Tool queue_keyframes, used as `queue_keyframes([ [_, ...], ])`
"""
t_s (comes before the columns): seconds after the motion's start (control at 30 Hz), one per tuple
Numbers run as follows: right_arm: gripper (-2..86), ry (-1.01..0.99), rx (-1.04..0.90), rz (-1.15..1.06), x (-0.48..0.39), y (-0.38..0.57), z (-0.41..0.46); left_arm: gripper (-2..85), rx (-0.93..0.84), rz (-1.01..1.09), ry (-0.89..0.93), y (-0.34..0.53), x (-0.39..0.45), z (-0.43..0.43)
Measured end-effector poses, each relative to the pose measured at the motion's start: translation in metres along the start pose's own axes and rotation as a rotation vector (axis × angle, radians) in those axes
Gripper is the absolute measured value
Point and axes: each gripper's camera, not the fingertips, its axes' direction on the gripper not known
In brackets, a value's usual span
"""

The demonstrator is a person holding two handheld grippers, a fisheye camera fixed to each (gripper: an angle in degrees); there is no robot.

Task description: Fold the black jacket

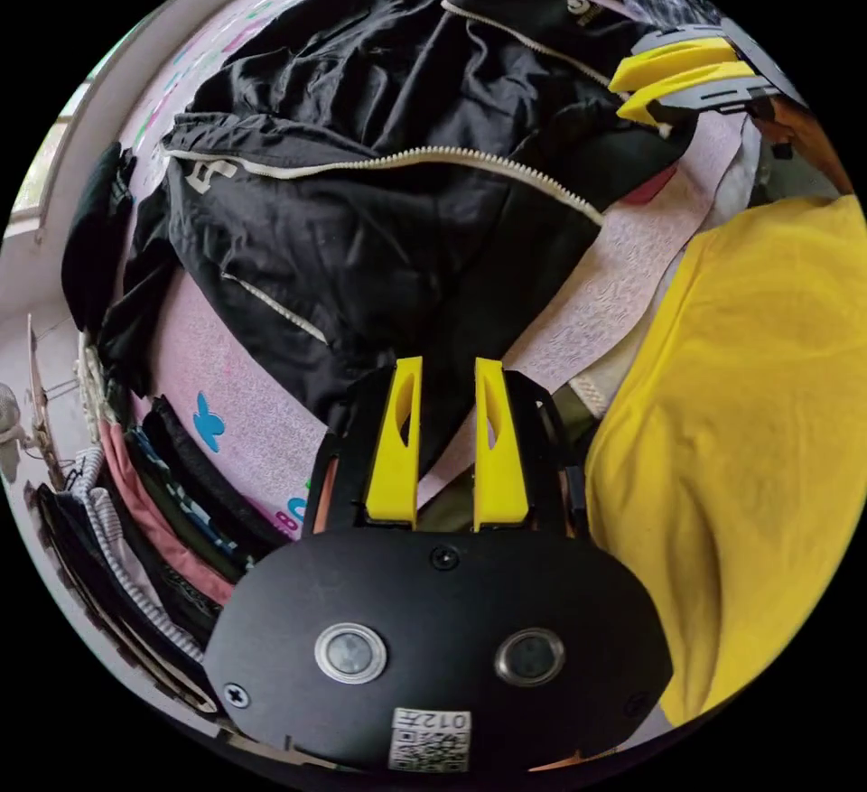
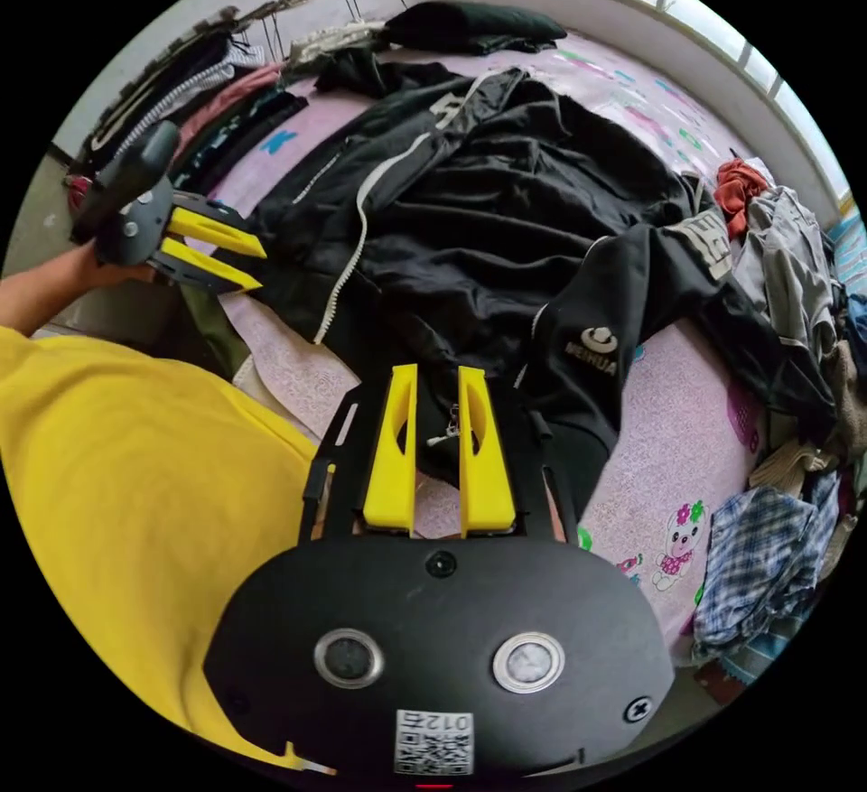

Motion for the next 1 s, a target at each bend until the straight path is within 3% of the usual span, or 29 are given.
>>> queue_keyframes([
  [0.2,4.1,0.053,-0.133,0.001,-0.015,-0.018,0.033,6.0,-0.014,0.079,0.070,-0.011,-0.010,0.032],
  [0.37,1.3,-0.040,-0.329,-0.049,-0.027,-0.020,0.049,1.5,-0.086,0.056,0.246,0.005,-0.049,0.059],
  [0.5,0.9,-0.080,-0.361,0.000,-0.022,-0.022,0.056,0.5,-0.125,0.033,0.300,0.027,-0.072,0.092],
  [0.63,1.4,-0.176,-0.399,0.084,-0.005,-0.025,0.057,0.3,-0.030,-0.112,0.570,0.049,-0.114,0.117],
  [0.77,2.5,-0.278,-0.178,0.111,-0.003,-0.014,0.002,0.4,0.125,-0.268,0.734,0.073,-0.153,0.118],
  [0.9,5.2,-0.002,0.055,0.354,0.027,0.011,-0.047,0.4,0.388,-0.334,0.742,0.071,-0.168,0.093],
  [1.0,8.2,0.088,0.000,0.385,0.043,0.005,-0.034,0.5,0.481,-0.286,0.815,0.020,-0.161,0.097],
])
